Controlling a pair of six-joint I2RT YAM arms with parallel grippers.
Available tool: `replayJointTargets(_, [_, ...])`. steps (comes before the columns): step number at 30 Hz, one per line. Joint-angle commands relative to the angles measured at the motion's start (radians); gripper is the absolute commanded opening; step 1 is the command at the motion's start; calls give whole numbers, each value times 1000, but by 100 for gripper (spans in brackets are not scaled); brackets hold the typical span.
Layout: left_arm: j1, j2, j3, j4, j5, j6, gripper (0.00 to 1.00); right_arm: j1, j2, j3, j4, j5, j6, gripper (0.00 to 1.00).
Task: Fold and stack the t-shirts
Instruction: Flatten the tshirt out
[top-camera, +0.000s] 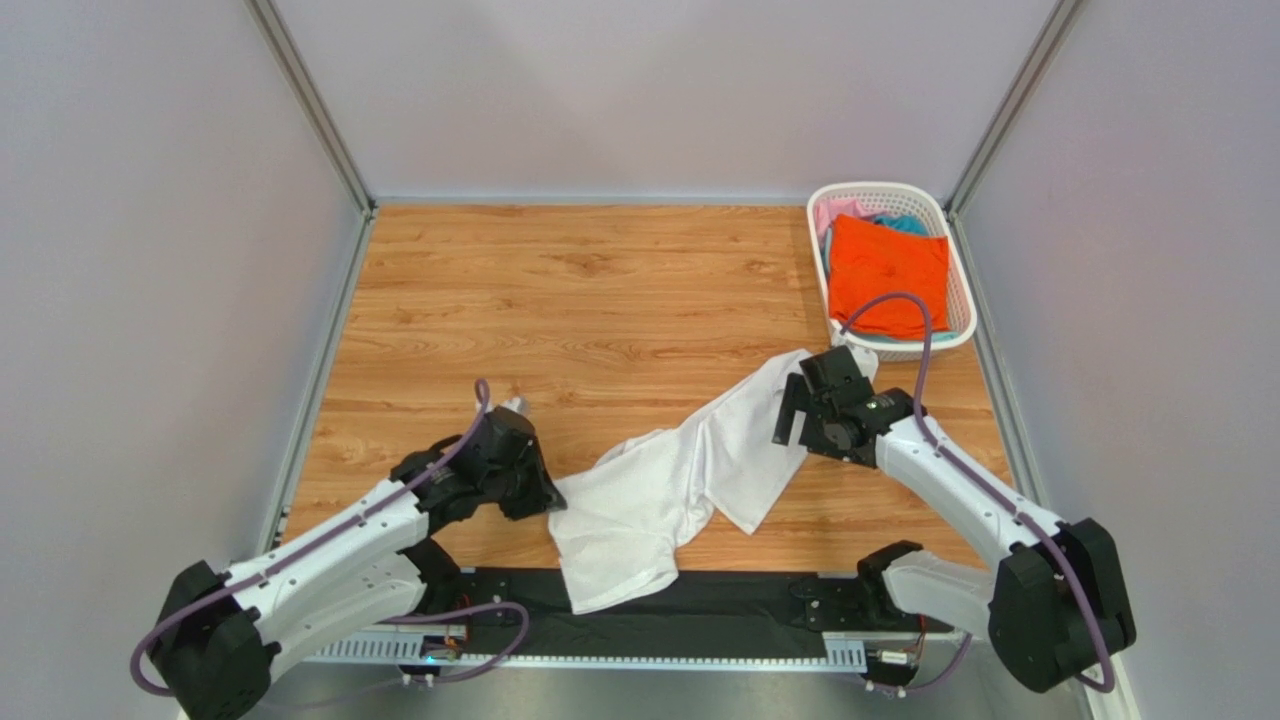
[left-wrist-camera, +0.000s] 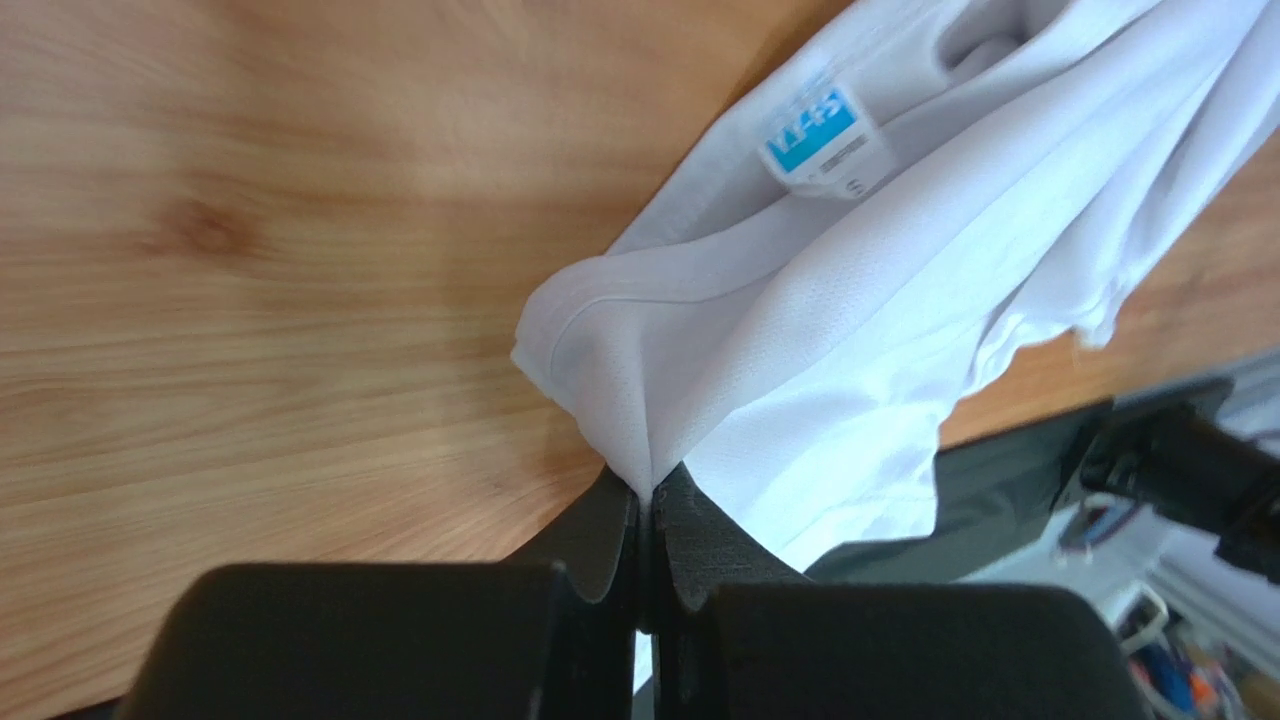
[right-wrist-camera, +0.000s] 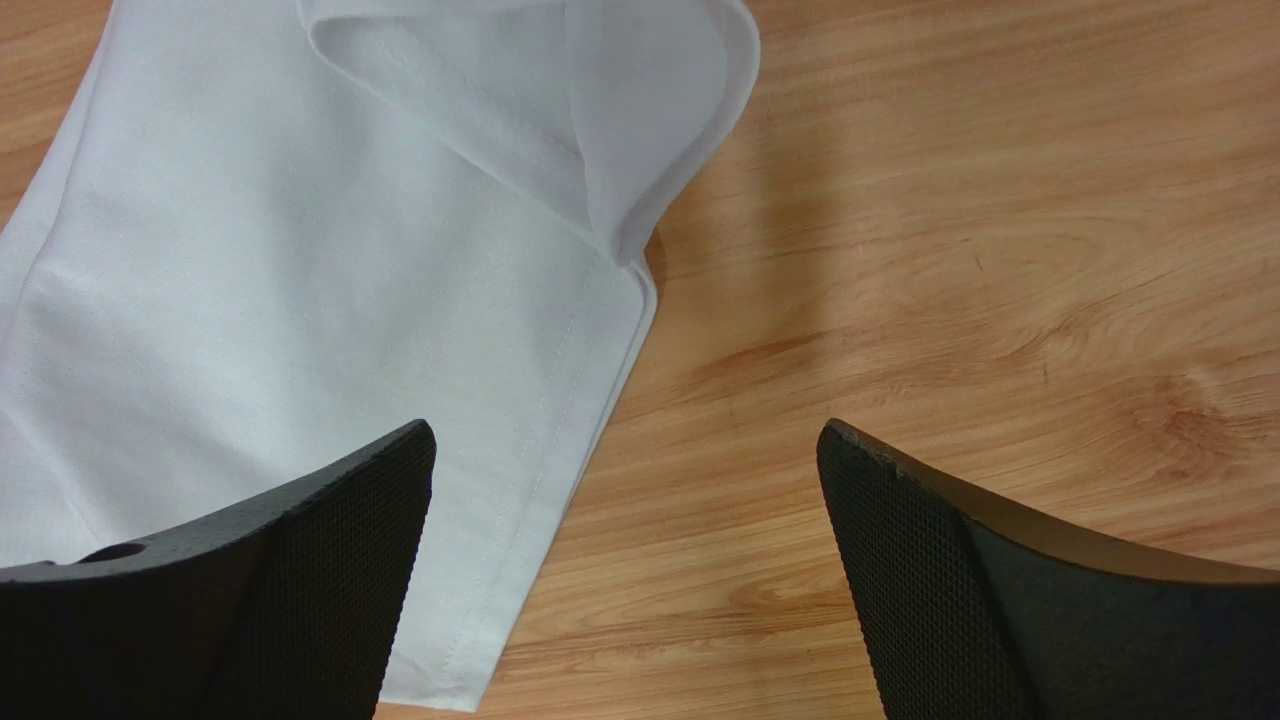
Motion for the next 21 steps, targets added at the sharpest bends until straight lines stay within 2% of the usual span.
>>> replayJointTargets(1, [-2, -42, 154, -171, -294, 35, 0, 0, 27, 60, 60, 85, -18, 100])
replayJointTargets(2, [-2, -56, 177, -249, -392, 35, 0, -3, 47, 71, 64, 94, -25, 100])
replayJointTargets(5, [10, -79, 225, -312, -469, 44, 0, -14, 92, 75, 99, 87, -42, 98])
replayJointTargets(11, [35, -55, 230, -288, -430, 79, 0, -20, 224, 89, 234, 7, -68, 90])
replayJointTargets(14, [38, -27, 227, -274, -413, 82, 0, -20, 295, 111, 294, -70, -81, 80])
replayJointTargets(17, [41, -10, 233, -274, -411, 85, 0, -22, 337, 138, 307, -140, -93, 40])
replayJointTargets(18, [47, -10, 242, -276, -411, 88, 0, -20, 335, 144, 301, -145, -93, 17])
replayJointTargets(21, [64, -12, 292, -289, -416, 107, 0, -20, 280, 183, 244, -116, -117, 0])
